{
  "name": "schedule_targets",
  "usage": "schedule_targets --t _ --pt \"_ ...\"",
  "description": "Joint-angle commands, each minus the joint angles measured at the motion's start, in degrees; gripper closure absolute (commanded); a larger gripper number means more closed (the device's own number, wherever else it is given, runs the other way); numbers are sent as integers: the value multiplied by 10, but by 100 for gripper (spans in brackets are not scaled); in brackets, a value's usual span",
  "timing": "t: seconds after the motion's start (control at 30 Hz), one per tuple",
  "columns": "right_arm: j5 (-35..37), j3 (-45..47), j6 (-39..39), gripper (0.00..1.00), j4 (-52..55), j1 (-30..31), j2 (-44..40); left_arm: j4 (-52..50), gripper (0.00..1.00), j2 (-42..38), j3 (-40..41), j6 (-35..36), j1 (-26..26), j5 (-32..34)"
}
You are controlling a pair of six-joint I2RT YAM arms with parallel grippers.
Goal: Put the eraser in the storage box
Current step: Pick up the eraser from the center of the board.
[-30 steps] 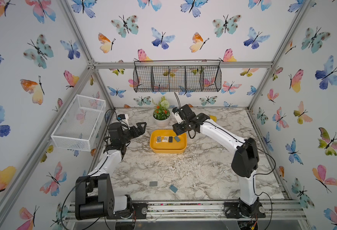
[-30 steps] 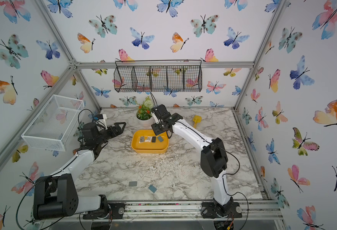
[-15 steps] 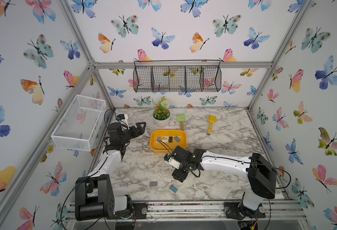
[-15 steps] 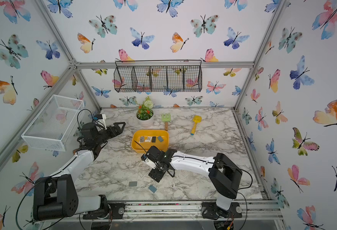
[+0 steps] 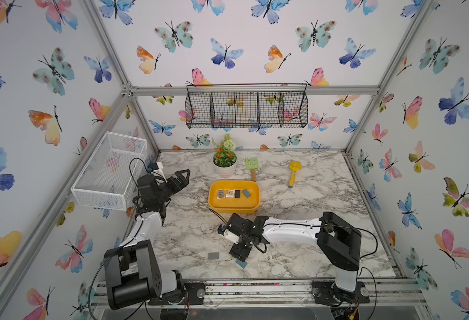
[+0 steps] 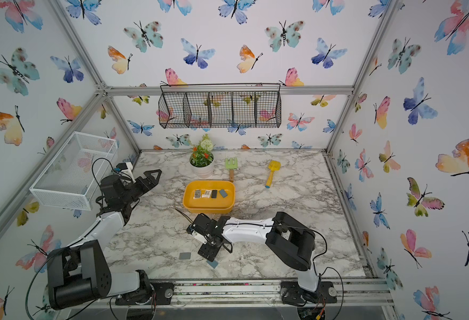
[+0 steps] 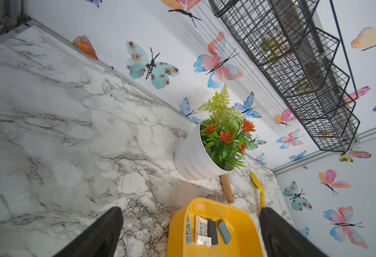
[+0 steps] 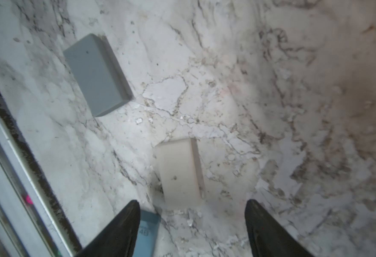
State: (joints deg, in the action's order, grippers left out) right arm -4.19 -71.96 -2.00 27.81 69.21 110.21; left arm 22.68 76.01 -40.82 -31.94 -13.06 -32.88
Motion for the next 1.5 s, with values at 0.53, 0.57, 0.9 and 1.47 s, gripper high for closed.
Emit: schedule_targets --t 0.53,0.57,0.9,1.47 --pt "5 -55 15 42 24 7 58 18 2 -18 5 -6 -8 -24" --pt "4 -56 18 44 25 7 60 18 2 -18 4 -5 -9 -24" --pt "26 -65 15 71 42 7 72 17 2 -19 6 -5 -12 -24" --pt "71 -253 7 78 90 -68 8 23 2 -19 8 -9 -13 -31"
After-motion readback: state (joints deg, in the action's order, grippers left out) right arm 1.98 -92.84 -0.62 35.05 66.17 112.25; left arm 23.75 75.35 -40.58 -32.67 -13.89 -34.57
